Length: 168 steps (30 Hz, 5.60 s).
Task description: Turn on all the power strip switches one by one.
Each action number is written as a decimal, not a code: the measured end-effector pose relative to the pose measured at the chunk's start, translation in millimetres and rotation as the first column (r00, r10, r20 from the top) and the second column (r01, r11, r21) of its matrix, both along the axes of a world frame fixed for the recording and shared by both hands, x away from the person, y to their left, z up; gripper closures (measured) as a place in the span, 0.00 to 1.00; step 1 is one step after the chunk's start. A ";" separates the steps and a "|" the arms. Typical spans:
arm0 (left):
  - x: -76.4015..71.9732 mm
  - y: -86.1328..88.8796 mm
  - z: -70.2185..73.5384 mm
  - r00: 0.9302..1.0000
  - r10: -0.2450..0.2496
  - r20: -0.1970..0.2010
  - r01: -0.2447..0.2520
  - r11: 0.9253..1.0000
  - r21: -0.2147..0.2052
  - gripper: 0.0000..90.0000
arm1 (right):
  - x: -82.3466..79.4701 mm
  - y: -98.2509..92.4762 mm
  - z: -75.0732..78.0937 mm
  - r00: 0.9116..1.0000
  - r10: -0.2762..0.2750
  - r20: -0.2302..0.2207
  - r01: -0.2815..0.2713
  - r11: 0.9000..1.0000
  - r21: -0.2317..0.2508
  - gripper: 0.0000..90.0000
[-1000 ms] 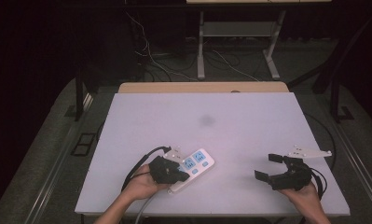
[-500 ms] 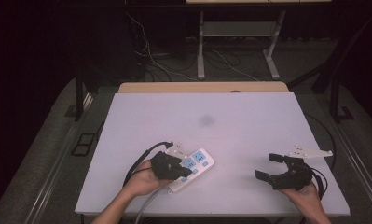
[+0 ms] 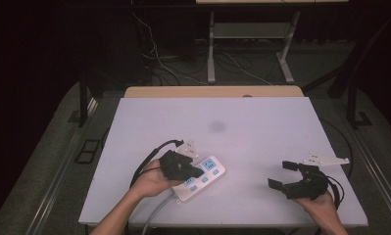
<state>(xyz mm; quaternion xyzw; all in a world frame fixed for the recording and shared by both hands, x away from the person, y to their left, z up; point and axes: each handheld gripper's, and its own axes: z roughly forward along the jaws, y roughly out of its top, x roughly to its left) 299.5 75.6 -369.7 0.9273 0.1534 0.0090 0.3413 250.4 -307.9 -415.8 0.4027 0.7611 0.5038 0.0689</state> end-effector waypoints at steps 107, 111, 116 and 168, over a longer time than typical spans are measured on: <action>16.4 -18.2 -34.9 0.996 -0.014 -0.088 0.017 0.999 0.036 0.99 | -0.4 -3.6 1.2 1.000 -0.008 0.007 0.008 1.000 0.001 0.01; 16.9 -17.3 -31.2 0.997 -0.012 -0.078 0.015 0.999 0.030 0.99 | -0.3 -4.0 1.1 1.000 -0.009 0.007 0.009 1.000 0.000 0.01; 18.7 -17.3 -23.0 0.998 -0.013 -0.065 0.015 1.000 0.028 0.99 | -0.3 -4.0 1.1 1.000 -0.008 0.008 0.008 1.000 0.000 0.01; 44.2 -57.5 -22.8 0.997 -0.056 -0.044 0.059 0.996 0.068 0.99 | -1.0 -6.7 2.1 1.000 -0.008 0.016 0.008 1.000 0.000 0.01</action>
